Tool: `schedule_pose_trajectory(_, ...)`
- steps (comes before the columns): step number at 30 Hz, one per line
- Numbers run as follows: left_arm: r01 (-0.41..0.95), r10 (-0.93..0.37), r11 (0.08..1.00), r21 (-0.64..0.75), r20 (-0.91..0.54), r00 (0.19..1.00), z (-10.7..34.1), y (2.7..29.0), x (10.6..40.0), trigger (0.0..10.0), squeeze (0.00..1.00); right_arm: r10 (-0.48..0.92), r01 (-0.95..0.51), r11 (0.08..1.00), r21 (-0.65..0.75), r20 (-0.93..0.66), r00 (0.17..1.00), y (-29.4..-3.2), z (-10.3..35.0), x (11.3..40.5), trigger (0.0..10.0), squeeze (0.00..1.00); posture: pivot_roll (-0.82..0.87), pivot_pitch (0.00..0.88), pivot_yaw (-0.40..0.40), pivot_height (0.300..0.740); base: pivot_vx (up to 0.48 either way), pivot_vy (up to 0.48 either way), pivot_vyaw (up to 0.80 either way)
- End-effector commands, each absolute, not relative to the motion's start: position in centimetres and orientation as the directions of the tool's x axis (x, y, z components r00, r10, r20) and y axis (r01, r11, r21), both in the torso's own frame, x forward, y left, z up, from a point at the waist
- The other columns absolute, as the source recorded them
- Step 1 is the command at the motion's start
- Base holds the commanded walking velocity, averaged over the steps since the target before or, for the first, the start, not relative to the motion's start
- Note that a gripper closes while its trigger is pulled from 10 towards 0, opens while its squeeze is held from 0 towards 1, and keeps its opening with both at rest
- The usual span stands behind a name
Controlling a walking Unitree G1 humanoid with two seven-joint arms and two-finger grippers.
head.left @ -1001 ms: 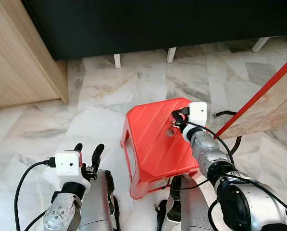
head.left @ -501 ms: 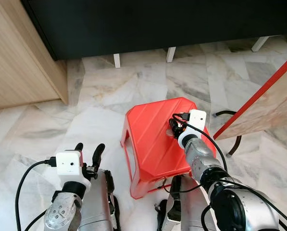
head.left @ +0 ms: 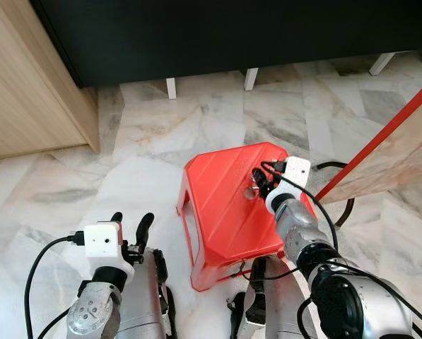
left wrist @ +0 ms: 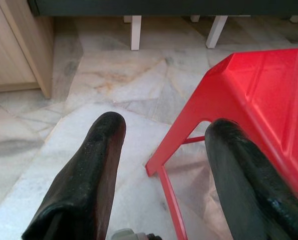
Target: Hang keys on a hook
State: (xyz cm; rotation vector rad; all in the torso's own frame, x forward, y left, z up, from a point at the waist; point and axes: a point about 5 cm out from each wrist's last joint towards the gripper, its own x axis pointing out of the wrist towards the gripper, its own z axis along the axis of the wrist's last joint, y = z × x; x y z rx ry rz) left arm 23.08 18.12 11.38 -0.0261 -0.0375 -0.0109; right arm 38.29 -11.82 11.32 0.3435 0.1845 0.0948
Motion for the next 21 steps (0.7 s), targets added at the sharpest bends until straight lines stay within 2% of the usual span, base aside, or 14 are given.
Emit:
schedule_pose_trajectory(1,0.001,-0.001,0.999,-0.035,0.005,1.0,10.4,18.1,22.7,10.0,0.0,0.136,-0.079,0.941,0.33,-0.154,0.979,-11.8,11.2,38.2,10.0,0.0,0.22,0.319,-0.109,0.567,0.0,0.0,0.0)
schedule_pose_trajectory(7,0.004,-0.004,0.999,-0.035,0.006,1.0,10.4,18.1,22.9,10.0,0.0,0.161,-0.107,0.964,0.244,-0.209,0.965,-11.4,10.1,37.7,10.0,0.0,0.22,0.313,-0.11,0.567,0.0,0.0,0.0)
schedule_pose_trajectory(21,-0.004,0.005,0.999,-0.032,0.011,1.0,10.3,18.4,23.0,10.0,0.0,0.107,-0.048,0.964,0.262,-0.214,0.971,-12.5,9.5,37.3,10.0,0.0,0.22,0.311,-0.109,0.567,0.0,0.0,0.0)
